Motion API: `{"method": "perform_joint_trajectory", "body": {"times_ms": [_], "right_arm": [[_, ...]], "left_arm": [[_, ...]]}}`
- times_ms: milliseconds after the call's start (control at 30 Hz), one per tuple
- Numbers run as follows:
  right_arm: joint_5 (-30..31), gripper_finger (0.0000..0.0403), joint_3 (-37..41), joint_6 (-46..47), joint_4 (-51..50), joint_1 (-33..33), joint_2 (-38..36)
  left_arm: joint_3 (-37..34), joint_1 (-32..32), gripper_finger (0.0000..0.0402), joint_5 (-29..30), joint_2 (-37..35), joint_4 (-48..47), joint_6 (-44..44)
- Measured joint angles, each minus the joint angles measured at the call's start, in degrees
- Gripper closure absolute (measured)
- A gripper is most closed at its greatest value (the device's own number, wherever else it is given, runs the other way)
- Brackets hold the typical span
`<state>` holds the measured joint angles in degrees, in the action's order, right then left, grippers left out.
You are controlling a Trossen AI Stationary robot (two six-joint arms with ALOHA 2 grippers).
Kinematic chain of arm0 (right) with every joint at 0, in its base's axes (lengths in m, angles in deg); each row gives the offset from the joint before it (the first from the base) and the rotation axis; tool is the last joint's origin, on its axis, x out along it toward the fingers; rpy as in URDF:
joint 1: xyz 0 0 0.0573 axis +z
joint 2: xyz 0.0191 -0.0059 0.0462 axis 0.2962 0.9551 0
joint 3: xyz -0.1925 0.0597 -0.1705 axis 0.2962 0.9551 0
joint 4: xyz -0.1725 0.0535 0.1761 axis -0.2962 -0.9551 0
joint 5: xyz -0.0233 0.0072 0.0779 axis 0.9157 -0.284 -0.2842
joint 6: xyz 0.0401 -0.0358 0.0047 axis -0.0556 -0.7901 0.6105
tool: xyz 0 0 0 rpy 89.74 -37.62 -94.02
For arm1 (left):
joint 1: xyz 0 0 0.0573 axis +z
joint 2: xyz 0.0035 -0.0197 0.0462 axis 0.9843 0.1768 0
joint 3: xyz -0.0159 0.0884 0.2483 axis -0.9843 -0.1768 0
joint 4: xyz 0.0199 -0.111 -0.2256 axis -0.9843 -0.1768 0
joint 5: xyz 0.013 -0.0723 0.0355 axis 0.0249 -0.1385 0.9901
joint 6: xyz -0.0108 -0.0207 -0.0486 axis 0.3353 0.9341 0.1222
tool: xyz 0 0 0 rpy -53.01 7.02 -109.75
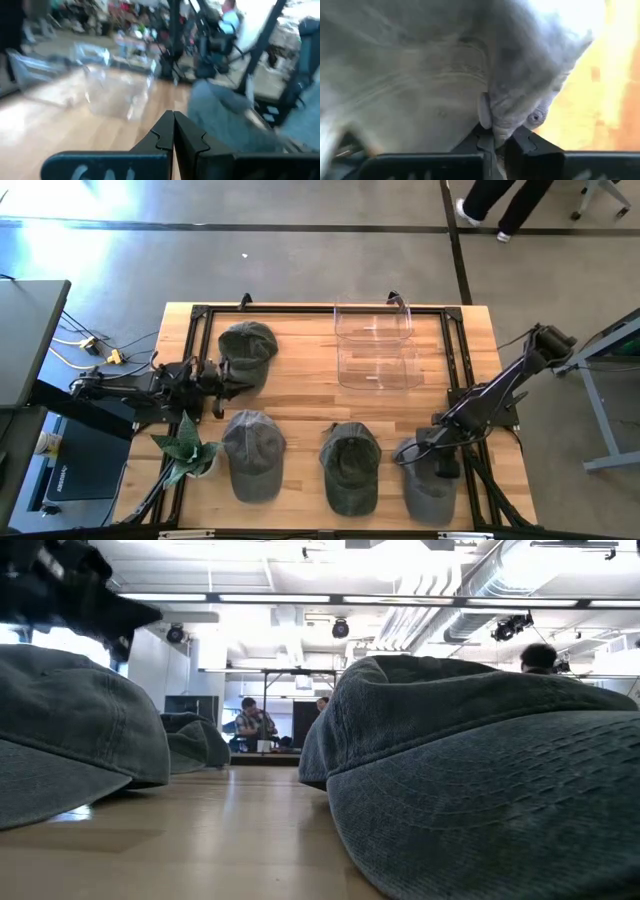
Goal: Pick & Place hat
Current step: Put the right gray cap into the top transparent bin
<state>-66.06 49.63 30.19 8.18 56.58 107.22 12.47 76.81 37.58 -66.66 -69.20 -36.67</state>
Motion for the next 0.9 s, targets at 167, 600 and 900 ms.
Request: {"method": "perform_joint_trajectory", "body": {"times_ms": [167,600,900], "right_arm": [[-4.93,0.0385,-5.95,0.77,0.17,-1.04,-5.61],[-7.9,0.0396,-23.91,8.56,0.38,-11.2,-14.44],[-5.78,0.0399,-34.72,-6.05,1.24,-22.65,-8.76]], "left_arm": [[4.72,0.0,0.0401,0.79,7.97,-0.5,-1.76],[31.12,0.0,0.0401,-3.93,43.17,0.42,-6.46],[56.66,0.02,0.04,-10.92,63.39,0.39,-6.04]]}}
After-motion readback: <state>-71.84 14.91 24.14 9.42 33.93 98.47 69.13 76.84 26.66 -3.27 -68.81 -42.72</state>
